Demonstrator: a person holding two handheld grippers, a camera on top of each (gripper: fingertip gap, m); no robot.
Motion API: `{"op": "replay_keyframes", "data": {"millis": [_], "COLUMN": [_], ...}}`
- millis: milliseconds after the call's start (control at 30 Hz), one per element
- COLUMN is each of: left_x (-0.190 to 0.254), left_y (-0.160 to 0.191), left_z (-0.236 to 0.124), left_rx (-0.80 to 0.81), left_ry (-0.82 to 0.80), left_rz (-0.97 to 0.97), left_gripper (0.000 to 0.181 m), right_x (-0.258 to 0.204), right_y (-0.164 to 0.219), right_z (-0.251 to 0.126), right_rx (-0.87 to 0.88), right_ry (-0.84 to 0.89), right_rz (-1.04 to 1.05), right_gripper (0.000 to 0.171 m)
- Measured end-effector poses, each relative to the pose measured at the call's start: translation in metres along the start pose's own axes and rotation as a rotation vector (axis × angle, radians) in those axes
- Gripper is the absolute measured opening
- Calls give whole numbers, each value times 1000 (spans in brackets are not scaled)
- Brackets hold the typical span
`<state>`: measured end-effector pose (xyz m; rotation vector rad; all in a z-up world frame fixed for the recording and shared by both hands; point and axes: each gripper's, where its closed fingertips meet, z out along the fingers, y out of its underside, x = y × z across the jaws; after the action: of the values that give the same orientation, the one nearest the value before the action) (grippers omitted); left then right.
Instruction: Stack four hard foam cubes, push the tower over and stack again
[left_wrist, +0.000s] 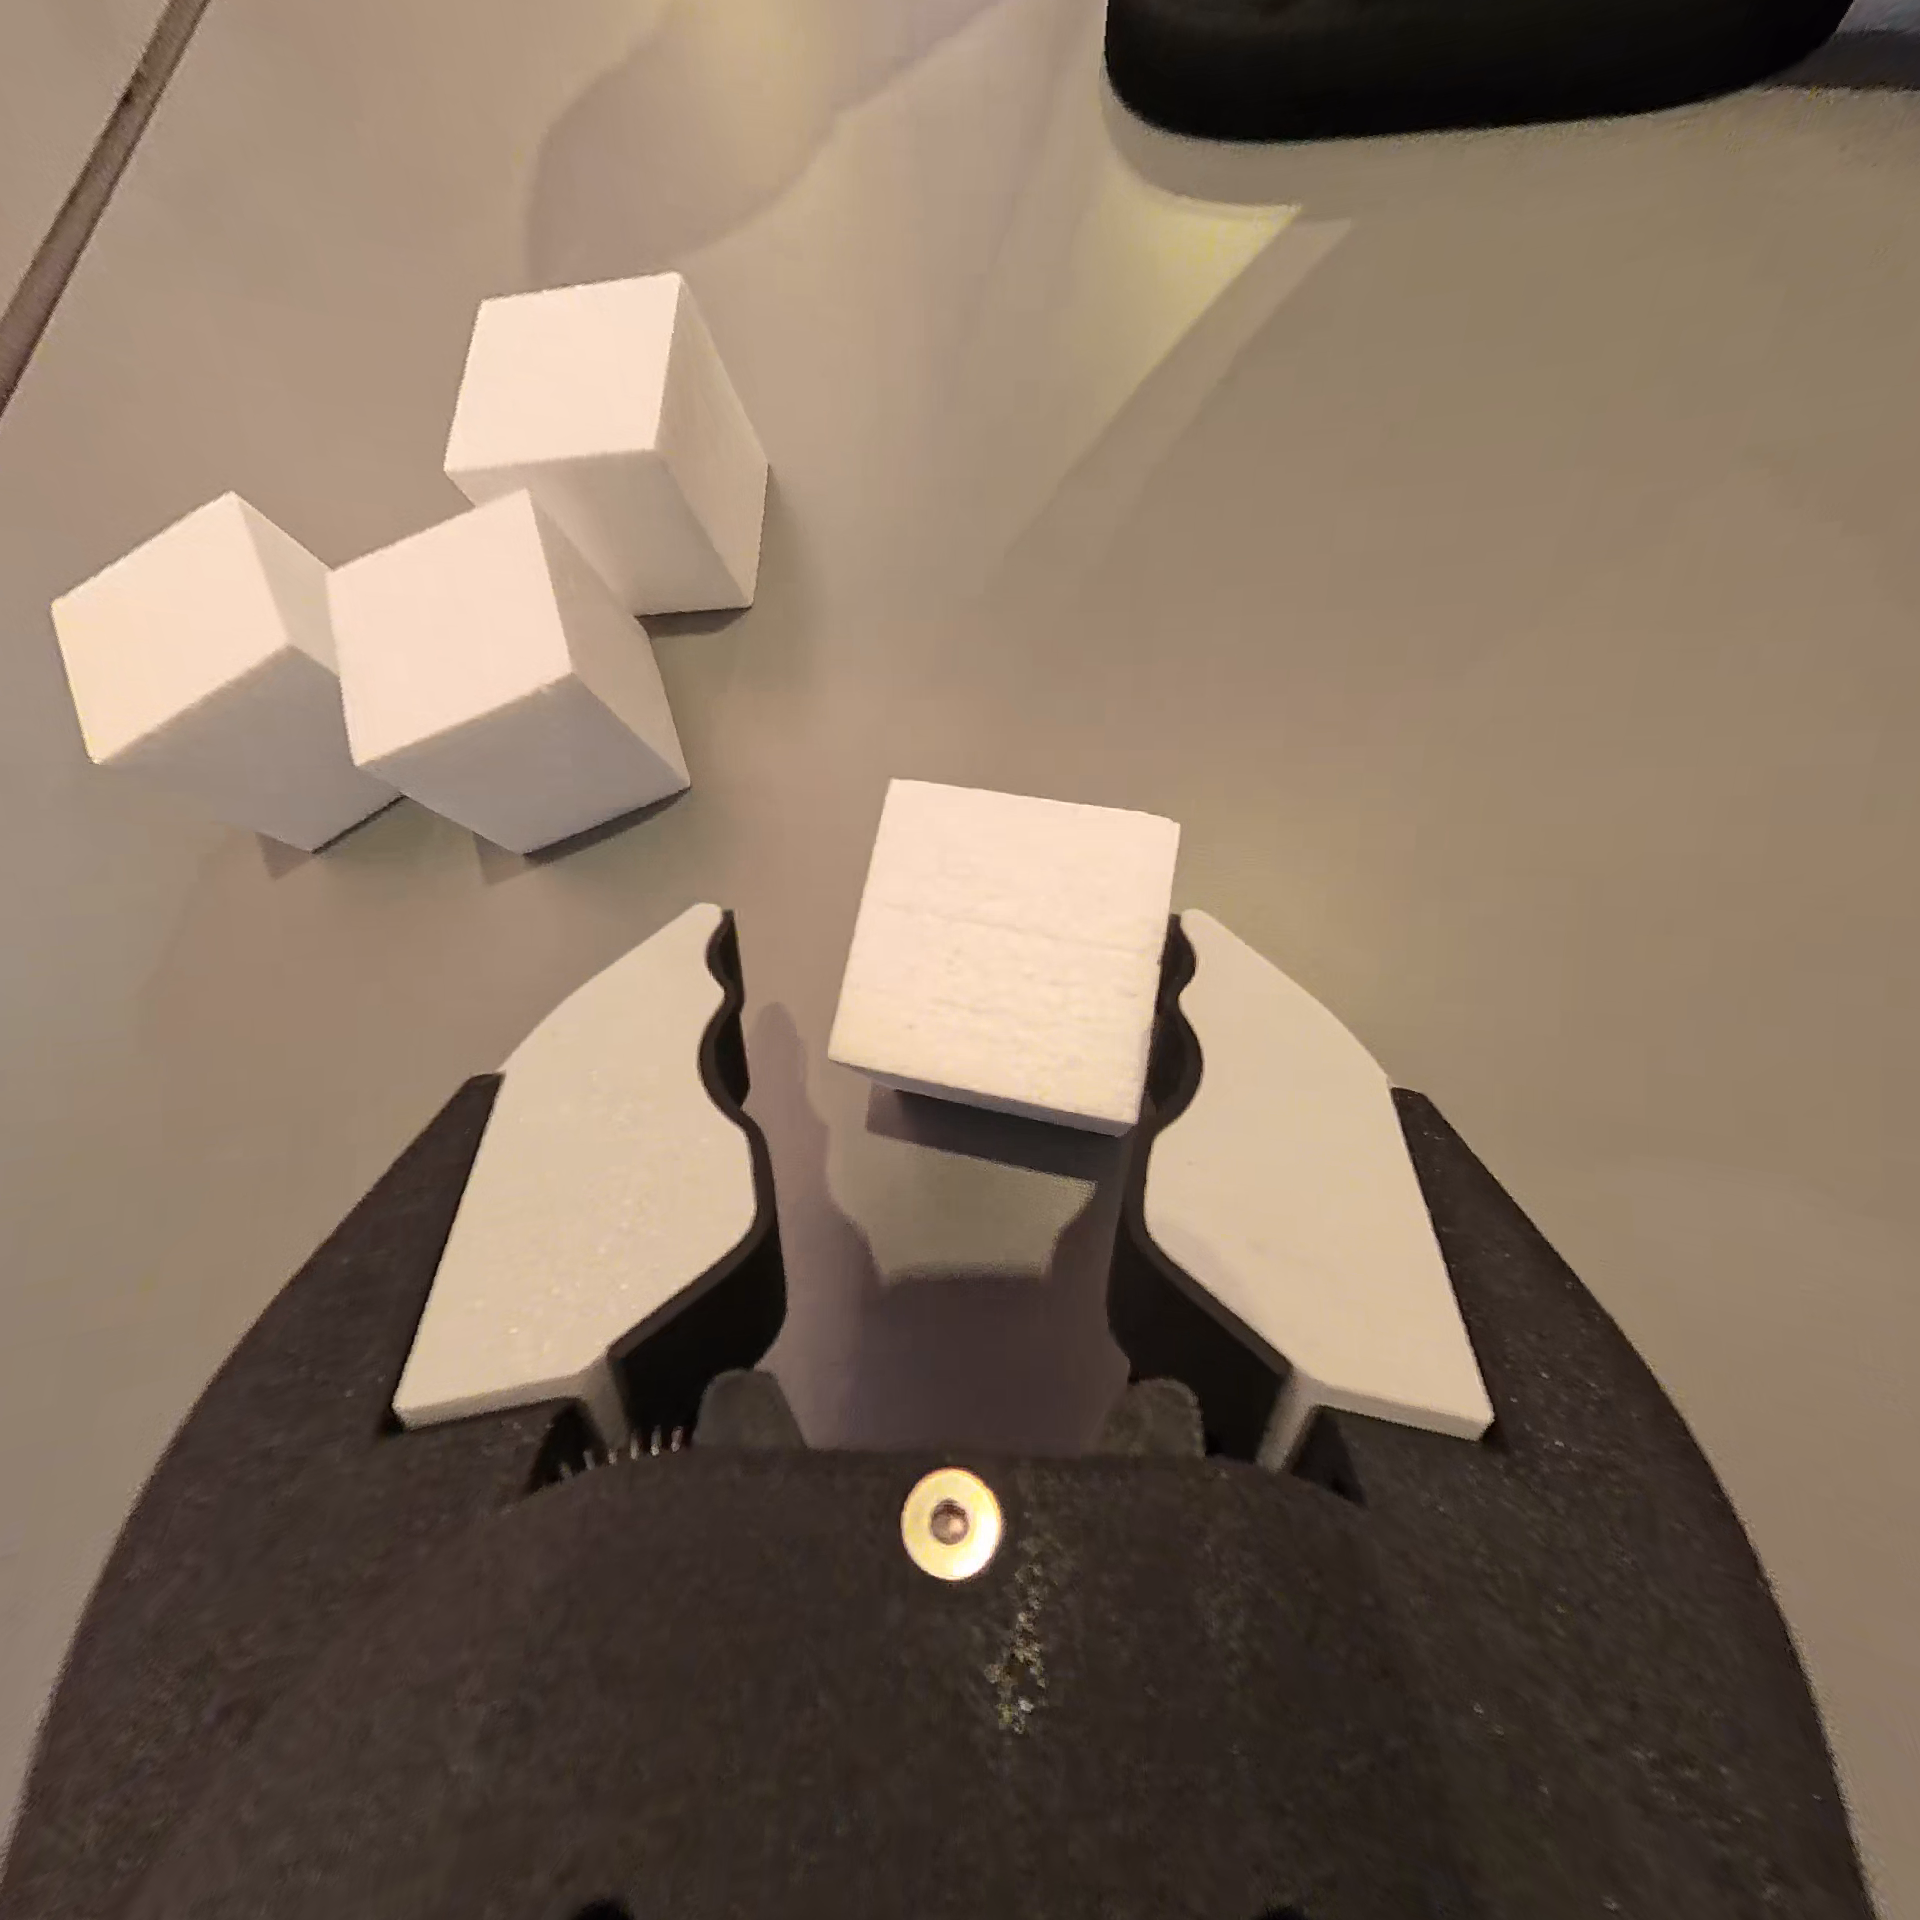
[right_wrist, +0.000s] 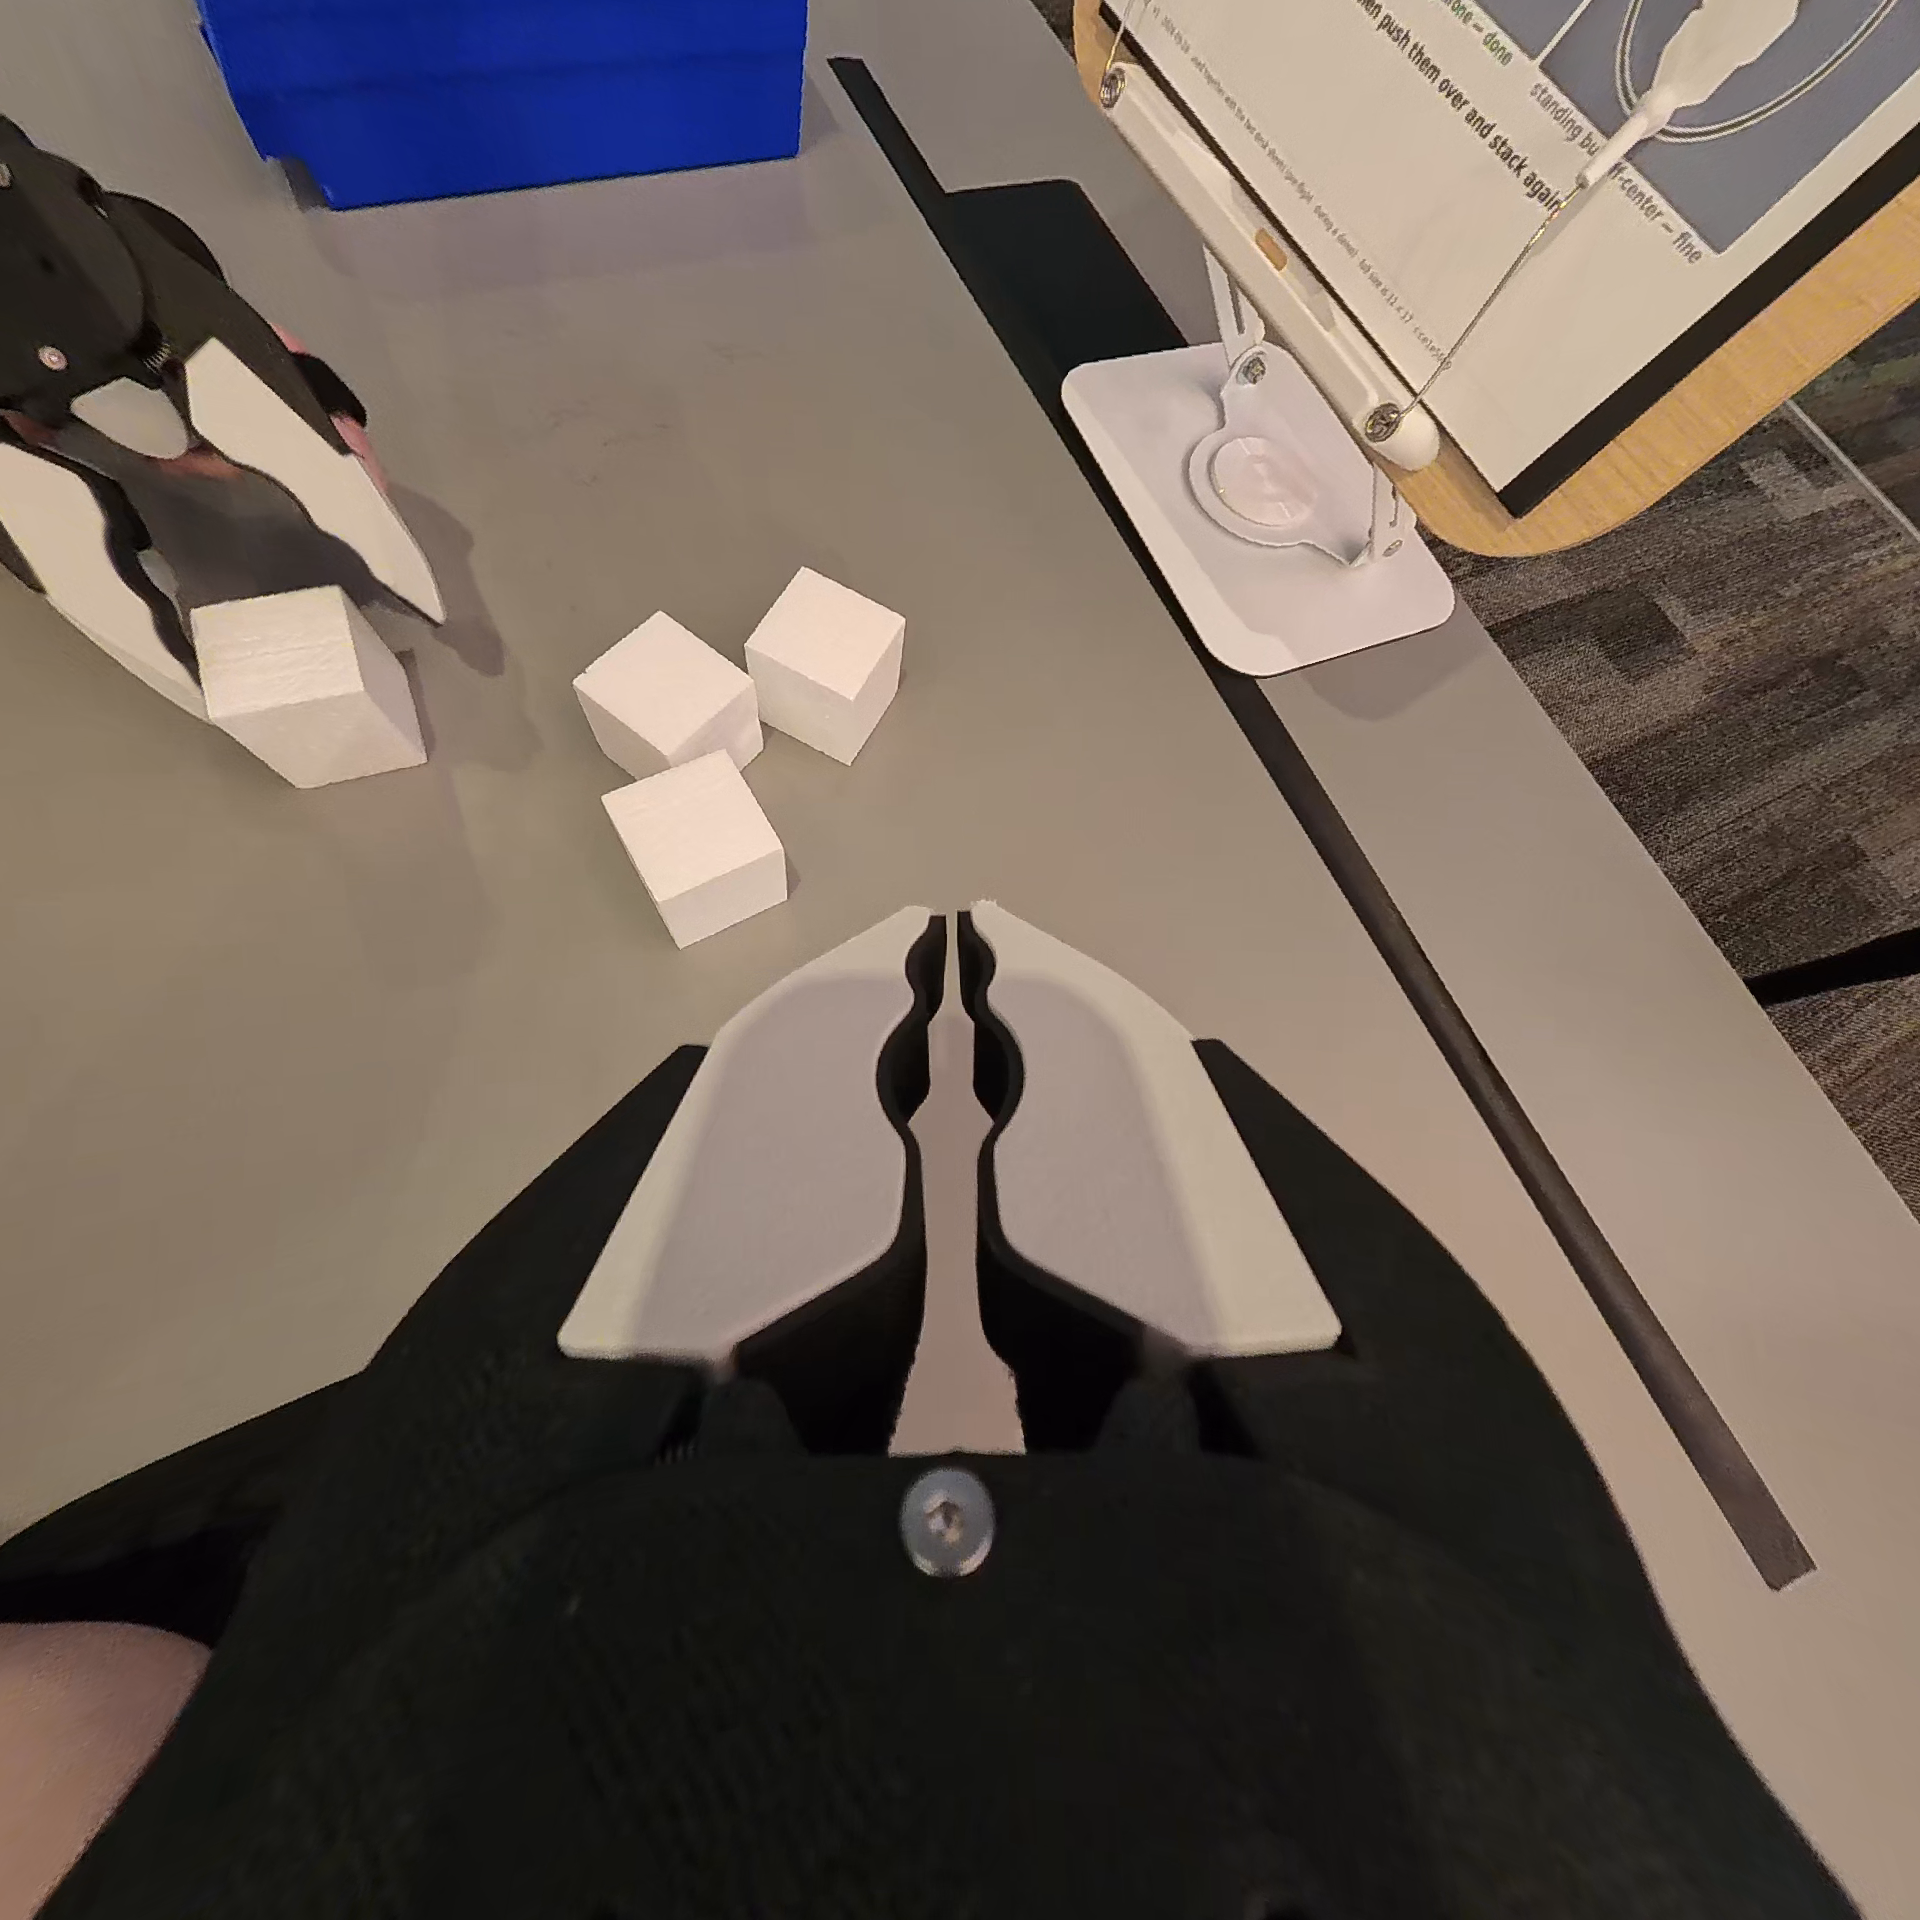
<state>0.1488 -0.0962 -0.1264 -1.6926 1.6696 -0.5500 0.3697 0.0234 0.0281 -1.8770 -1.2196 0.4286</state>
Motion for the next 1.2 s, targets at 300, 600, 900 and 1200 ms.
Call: {"op": "replay_keyframes", "data": {"millis": [300,600,900,1200], "left_x": [-15,-138,-176,-183], "left_y": [-10,-82,-74,-63], "left_z": [-2,-1,33,40], "left_rx": [-3,86,-6,-71], "left_ry": [-42,-380,-410,-438], "left_rz": [-38,-316,-465,-472], "left_gripper": [60,60,60,60], "right_x": [3,3,11,14], "right_y": [3,8,16,24], "right_z": [-4,2,-2,1], "right_rx": [16,-20,-18,-38], "right_ry": [0,-5,-2,-22], "right_rz": [14,13,47,70], "right_gripper": [3,3,3,3]}}
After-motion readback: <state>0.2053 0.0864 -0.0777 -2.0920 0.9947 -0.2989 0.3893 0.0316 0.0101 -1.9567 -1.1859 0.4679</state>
